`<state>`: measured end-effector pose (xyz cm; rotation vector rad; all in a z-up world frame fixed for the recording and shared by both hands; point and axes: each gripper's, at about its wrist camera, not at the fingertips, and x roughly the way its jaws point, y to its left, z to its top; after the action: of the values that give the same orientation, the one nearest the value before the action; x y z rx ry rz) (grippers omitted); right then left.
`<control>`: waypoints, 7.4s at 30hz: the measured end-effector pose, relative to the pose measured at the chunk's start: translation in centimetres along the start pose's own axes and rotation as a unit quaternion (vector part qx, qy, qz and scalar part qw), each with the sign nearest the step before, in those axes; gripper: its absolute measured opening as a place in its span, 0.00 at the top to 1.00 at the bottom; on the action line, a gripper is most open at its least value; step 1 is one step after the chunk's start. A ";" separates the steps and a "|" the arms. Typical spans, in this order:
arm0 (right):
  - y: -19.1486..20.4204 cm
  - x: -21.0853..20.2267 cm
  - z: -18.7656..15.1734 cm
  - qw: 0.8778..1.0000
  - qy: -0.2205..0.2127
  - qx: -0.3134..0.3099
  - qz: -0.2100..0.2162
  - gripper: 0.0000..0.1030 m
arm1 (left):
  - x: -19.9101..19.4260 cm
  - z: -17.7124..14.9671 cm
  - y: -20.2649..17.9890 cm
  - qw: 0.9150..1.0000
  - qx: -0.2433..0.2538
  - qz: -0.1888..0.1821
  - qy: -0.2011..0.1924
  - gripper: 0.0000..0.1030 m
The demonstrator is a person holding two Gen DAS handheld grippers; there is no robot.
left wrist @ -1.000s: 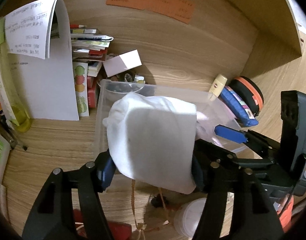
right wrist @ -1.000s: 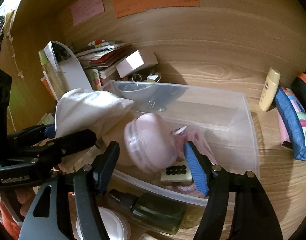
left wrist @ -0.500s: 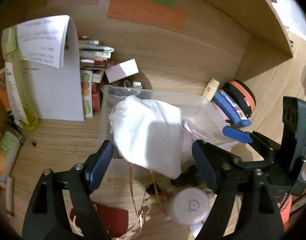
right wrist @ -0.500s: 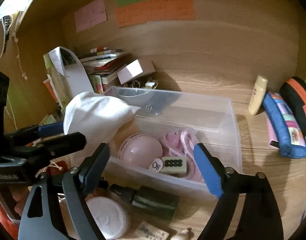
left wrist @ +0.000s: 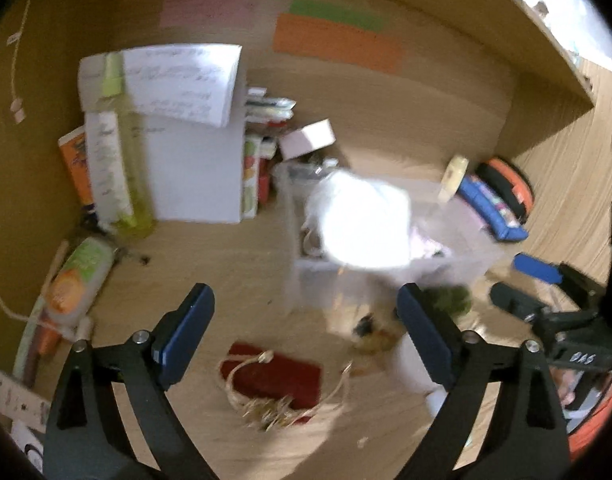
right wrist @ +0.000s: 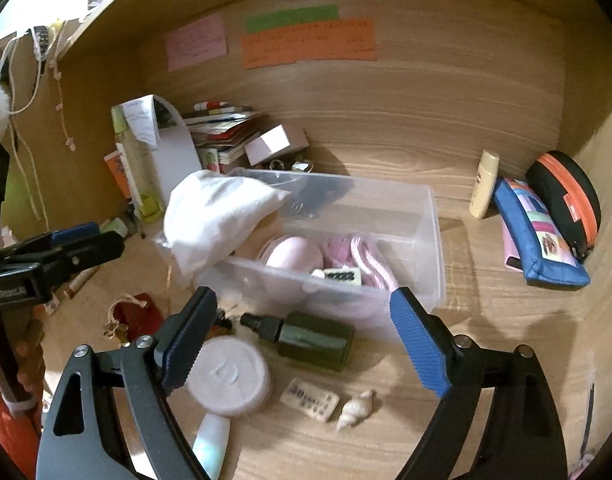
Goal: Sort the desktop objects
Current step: 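Move the left gripper to the red velvet pouch while the right gripper approaches the white jar, then grasp the red velvet pouch with the left gripper while the right gripper grasps the white jar, then carry the red pouch with the left gripper while the right gripper carries the jar into the box, then open both grippers to release the red pouch and white jar into the box, then grasp the green bead string with the left gripper while the right gripper grasps the seashell, then carry the bead string with the left gripper while the right gripper carries the seashell into the box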
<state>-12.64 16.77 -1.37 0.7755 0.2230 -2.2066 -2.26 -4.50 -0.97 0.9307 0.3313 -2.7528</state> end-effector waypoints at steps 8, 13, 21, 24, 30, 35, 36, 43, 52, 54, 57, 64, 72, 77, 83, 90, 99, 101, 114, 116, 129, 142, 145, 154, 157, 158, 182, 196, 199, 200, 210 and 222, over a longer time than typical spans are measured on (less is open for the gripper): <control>1.4 0.5 -2.3 0.999 0.029 -0.008 0.015 0.16 | 2.0 -3.8 2.3 0.997 -0.008 -0.002 0.081 0.09; 2.1 1.7 -3.8 0.998 0.058 -0.010 0.033 0.16 | 3.6 -4.9 2.6 0.992 -0.008 -0.017 0.125 0.09; 3.7 3.5 -5.0 0.994 0.094 -0.024 0.054 0.16 | 5.5 -5.2 1.2 0.988 0.014 -0.009 0.154 0.09; 4.2 4.5 -5.1 0.992 0.108 -0.031 0.057 0.16 | 6.0 -5.3 0.3 0.987 0.033 0.007 0.156 0.07; 5.0 6.0 -5.4 0.990 0.120 -0.045 0.057 0.16 | 7.0 -5.3 -0.8 0.985 0.065 0.035 0.158 0.06; 5.2 5.9 -5.1 0.991 0.110 -0.049 0.054 0.30 | 7.2 -5.1 -0.7 0.986 0.068 0.038 0.147 0.09; 5.2 5.8 -5.1 0.991 0.109 -0.052 0.054 0.37 | 7.1 -5.1 -0.8 0.987 0.068 0.037 0.143 0.14; 5.3 5.3 -4.8 0.992 0.100 -0.049 0.063 0.39 | 6.1 -5.3 -0.2 0.989 0.068 0.032 0.124 0.50; 3.6 4.4 -4.6 0.993 0.088 -0.003 0.084 0.39 | 2.7 -5.2 1.1 0.997 0.017 -0.008 0.080 0.64; 3.2 4.1 -4.5 0.993 0.085 0.005 0.087 0.39 | 1.8 -4.9 0.8 0.998 0.014 -0.014 0.067 0.64; 3.1 3.7 -4.4 0.993 0.081 0.008 0.088 0.39 | 0.6 -4.7 0.4 0.997 0.020 -0.035 0.060 0.62; 3.0 3.0 -4.5 0.993 0.076 0.010 0.093 0.39 | 0.9 -6.7 0.4 0.994 0.006 -0.039 0.099 0.60; 3.0 2.5 -5.2 0.993 0.076 0.009 0.094 0.39 | -0.3 -8.0 1.4 0.994 -0.028 -0.043 0.100 0.60; 2.4 2.0 -5.2 0.993 0.068 0.018 0.095 0.39 | -2.1 -7.7 1.6 0.996 -0.031 -0.036 0.076 0.60; 1.4 0.8 -4.5 0.995 0.051 0.023 0.087 0.39 | -3.6 -5.6 1.0 0.999 -0.021 -0.032 0.038 0.60; 0.0 -0.6 -3.5 0.996 0.032 0.030 0.073 0.39 | -3.3 -2.9 -1.3 0.999 0.001 -0.047 0.006 0.60; -2.8 -0.9 -1.6 0.998 0.011 0.035 0.047 0.39 | 0.0 0.9 -5.2 0.996 0.030 -0.081 -0.005 0.60; -3.4 -0.8 -1.2 0.998 0.008 0.038 0.042 0.39 | 1.6 1.9 -5.9 0.996 0.026 -0.089 0.006 0.60; -6.2 2.9 3.5 0.999 0.004 0.021 0.026 0.39 | 7.0 7.6 -10.0 0.991 0.033 -0.130 0.009 0.60; -6.3 3.8 3.8 0.999 0.007 0.022 0.025 0.39 | 8.2 7.4 -10.1 0.990 0.030 -0.138 0.021 0.60; -5.4 6.6 3.3 0.999 0.027 0.003 0.019 0.39 | 11.0 6.4 -10.1 0.984 0.027 -0.161 0.071 0.50; -5.4 4.1 3.8 1.000 0.007 0.016 0.013 0.36 | 7.1 6.8 -11.1 0.986 0.052 -0.154 0.025 0.34; -5.4 2.7 3.7 1.000 -0.006 0.026 0.002 0.26 | 5.5 7.0 -10.6 0.989 0.049 -0.137 0.003 0.17; -5.4 -0.7 2.4 0.999 -0.025 0.043 -0.015 0.18 | 1.9 5.8 -7.7 0.995 0.039 -0.083 -0.032 0.10; -5.6 -0.9 1.4 0.999 -0.014 0.049 -0.018 0.18 | 2.0 4.6 -6.2 0.997 0.030 -0.063 -0.016 0.09; -5.6 -0.9 0.9 0.998 -0.008 0.052 -0.021 0.18 | 2.2 4.1 -5.7 0.998 0.028 -0.056 -0.009 0.09; -5.7 1.5 -6.5 0.993 0.119 -0.004 -0.024 0.25 | 6.8 -5.5 -3.9 0.988 0.087 0.019 0.125 0.09; -4.7 3.7 -5.9 0.991 0.130 -0.039 -0.012 0.62 | 8.1 -5.1 -3.0 0.989 0.073 0.019 0.124 0.47; -4.7 4.0 -5.6 0.991 0.129 -0.037 -0.007 0.75 | 7.9 -5.2 -2.8 0.990 0.072 0.025 0.118 0.59; -4.8 4.0 -5.6 0.991 0.129 -0.033 -0.004 0.81 | 7.9 -5.2 -2.8 0.990 0.071 0.023 0.118 0.59; -6.3 2.8 -5.9 0.993 0.113 0.022 0.031 0.81 | 6.1 -4.7 -0.3 0.996 0.013 0.003 0.091 0.59; -7.7 -0.3 -3.6 0.996 0.058 0.049 0.048 0.81 | 3.3 -3.0 -0.6 0.999 -0.022 -0.016 0.047 0.59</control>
<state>-16.39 23.59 -4.71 0.9500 0.1315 -2.0979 -3.32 -3.57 -5.24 1.0542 0.4262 -2.7243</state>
